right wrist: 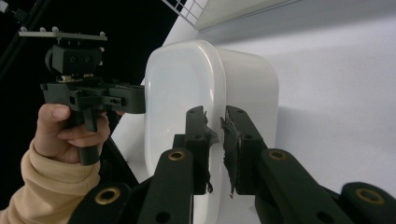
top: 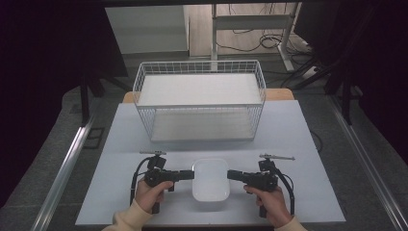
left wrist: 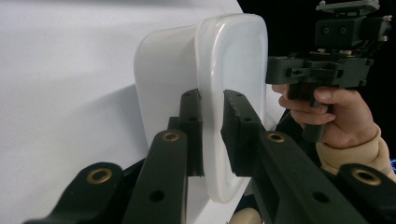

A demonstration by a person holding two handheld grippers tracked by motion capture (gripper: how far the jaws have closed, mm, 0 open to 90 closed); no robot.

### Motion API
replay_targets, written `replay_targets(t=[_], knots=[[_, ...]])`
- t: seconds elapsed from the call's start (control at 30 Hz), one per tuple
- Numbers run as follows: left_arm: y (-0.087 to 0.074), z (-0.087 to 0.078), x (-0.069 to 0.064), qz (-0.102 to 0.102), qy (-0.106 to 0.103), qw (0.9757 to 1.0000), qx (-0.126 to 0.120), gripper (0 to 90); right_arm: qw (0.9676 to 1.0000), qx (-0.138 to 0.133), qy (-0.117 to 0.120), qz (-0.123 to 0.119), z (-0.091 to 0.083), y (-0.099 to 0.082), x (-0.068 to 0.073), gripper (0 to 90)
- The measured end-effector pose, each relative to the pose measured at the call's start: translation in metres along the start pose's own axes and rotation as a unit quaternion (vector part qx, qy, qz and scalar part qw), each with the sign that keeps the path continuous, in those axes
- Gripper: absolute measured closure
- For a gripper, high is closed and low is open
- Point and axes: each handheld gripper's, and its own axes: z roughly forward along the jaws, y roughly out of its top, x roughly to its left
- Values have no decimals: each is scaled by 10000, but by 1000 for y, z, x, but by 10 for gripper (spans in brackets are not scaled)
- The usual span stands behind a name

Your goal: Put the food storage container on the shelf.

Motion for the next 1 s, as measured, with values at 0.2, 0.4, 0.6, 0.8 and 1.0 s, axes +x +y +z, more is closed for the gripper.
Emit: replay_targets(t=[0.2,0.4,0.6,0.8,1.0], knots=[[1,-3,-7,313,193,9993,-65,798,9991,-2,-110,-418,0,0,8,801],[2,-8,-12,445,172,9988,-111,798,9984,-45,-64,-562,-2,2,12,801],[5,-15,-21,670,205,9974,-180,799,9966,-121,-46,-812,-7,5,21,801],[8,-19,-28,841,245,9958,-249,799,9947,-201,-37,-1009,-10,9,28,801],[17,-25,-35,1030,223,9940,-292,799,9930,-277,-27,-1146,-14,14,35,801]])
